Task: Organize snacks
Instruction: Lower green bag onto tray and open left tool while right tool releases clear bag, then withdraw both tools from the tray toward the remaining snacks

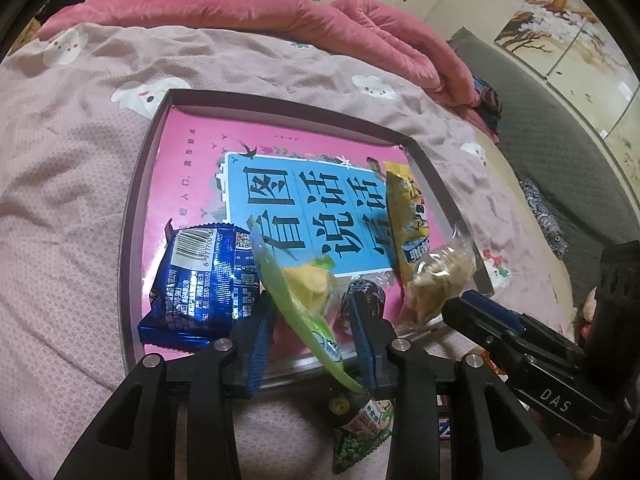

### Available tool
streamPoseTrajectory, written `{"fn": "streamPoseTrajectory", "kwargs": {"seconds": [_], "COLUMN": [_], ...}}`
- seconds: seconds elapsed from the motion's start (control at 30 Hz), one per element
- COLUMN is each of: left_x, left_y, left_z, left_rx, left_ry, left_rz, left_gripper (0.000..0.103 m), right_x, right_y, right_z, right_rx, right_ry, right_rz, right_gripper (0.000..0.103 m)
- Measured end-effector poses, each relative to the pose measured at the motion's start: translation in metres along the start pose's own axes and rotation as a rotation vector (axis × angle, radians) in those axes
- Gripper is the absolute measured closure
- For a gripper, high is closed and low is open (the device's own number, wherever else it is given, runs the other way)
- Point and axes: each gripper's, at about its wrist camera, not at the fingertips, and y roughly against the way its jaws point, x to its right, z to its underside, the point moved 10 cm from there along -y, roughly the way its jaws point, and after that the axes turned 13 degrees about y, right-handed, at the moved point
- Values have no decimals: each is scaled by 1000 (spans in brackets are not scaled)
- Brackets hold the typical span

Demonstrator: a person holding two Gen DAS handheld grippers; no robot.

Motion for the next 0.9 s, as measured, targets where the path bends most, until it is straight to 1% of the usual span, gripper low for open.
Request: {"fn": "streamPoseTrajectory", "kwargs": {"seconds": [0.3, 0.53, 0.73, 0.9], "left_x": [0, 4, 3, 4], "left_y": [9, 20, 27, 34], "left_z": [-1, -2, -1, 1], "left_rx": [14, 35, 42, 48], "left_ry": [11, -1, 5, -2], "left_rz": [10, 7, 4, -2], "left_gripper": [60, 50, 45, 41], "right_x": [-1, -5, -5, -6], "right_y": [9, 15, 19, 23], "right_z": [-3, -7, -8, -8], "right_rx": [23, 41, 55, 68], "right_ry": [7, 21, 27, 28], "right_rz": [-6, -13, -16, -31], "right_gripper": [60, 58, 57, 52]}}
